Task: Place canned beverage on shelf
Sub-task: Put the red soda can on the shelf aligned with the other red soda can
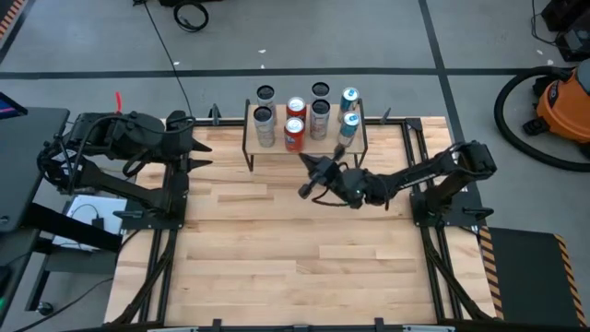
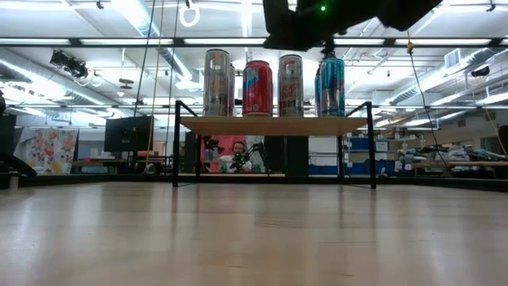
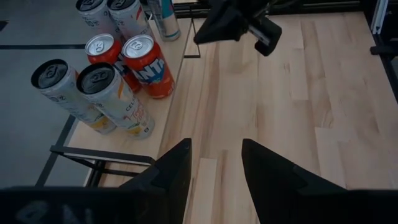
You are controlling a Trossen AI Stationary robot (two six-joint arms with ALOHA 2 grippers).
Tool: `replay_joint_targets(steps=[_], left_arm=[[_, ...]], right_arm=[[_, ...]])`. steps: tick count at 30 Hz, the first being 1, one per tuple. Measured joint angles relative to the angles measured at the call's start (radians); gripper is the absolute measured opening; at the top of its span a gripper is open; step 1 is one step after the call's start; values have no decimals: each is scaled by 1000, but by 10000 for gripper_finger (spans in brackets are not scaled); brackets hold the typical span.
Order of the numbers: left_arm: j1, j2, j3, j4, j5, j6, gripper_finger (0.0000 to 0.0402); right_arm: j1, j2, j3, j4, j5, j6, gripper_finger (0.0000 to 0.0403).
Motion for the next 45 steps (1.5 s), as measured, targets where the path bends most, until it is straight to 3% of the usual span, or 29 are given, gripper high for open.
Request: replay_joint_targets(steps=[4, 9, 14, 17, 21, 28, 45], left_arm=[[0, 0, 0, 0, 0, 0, 151], [0, 0, 0, 1, 0, -5, 151], [0, 1, 0, 1, 0, -5, 150], [0, 1, 0, 1, -1, -5, 151], [0, 1, 0, 0, -1, -6, 151], [0, 1, 0, -3, -1, 0, 151], [0, 1, 0, -4, -1, 11, 151]], right_arm=[[-57, 0, 0, -9, -158, 28, 4], [-97, 17, 2, 0, -235, 81, 4], [-110, 141, 62, 14, -279, 83, 3], [-82, 211, 140, 21, -237, 21, 3], [-53, 267, 213, 20, -18, -23, 3], [-56, 315, 248, 42, 96, -20, 3], [-85, 320, 248, 21, 190, -23, 3]])
